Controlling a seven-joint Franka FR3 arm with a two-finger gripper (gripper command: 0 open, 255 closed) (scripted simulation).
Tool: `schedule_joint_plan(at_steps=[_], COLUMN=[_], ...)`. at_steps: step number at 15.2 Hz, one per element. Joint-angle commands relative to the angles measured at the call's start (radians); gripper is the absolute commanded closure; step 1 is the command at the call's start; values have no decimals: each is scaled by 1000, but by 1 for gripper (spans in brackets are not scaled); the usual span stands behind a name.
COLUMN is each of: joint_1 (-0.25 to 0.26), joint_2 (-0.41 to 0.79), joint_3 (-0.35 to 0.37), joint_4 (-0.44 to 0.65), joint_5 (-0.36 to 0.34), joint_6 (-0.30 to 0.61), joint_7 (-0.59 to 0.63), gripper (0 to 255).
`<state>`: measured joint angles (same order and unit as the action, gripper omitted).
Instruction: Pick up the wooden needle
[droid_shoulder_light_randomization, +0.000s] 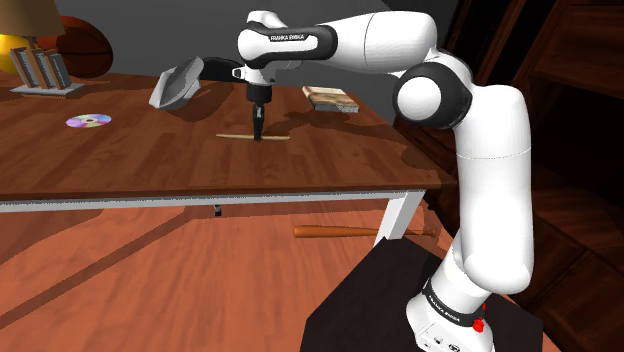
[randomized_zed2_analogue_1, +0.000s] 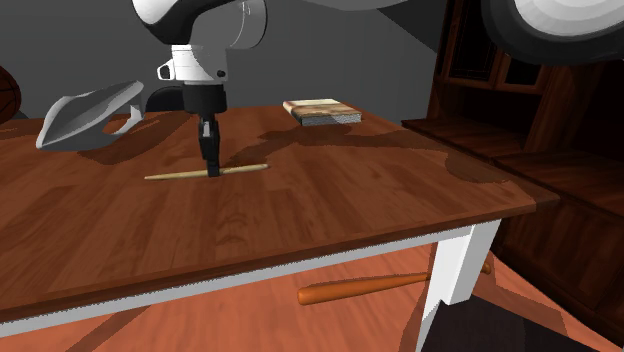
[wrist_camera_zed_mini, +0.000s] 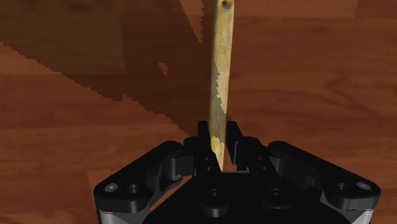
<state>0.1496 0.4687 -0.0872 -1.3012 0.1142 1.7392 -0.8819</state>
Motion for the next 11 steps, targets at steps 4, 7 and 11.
schedule_joint_plan(at_steps=[4, 7, 11], joint_1=[-1, -3, -6], joint_2=[12, 17, 29], joint_3=[1, 1, 1], joint_4=[47, 95, 168], joint_5=[1, 0, 1], joint_6=[-48, -91, -152], joint_7=[3, 6, 11], gripper=[255, 255, 255])
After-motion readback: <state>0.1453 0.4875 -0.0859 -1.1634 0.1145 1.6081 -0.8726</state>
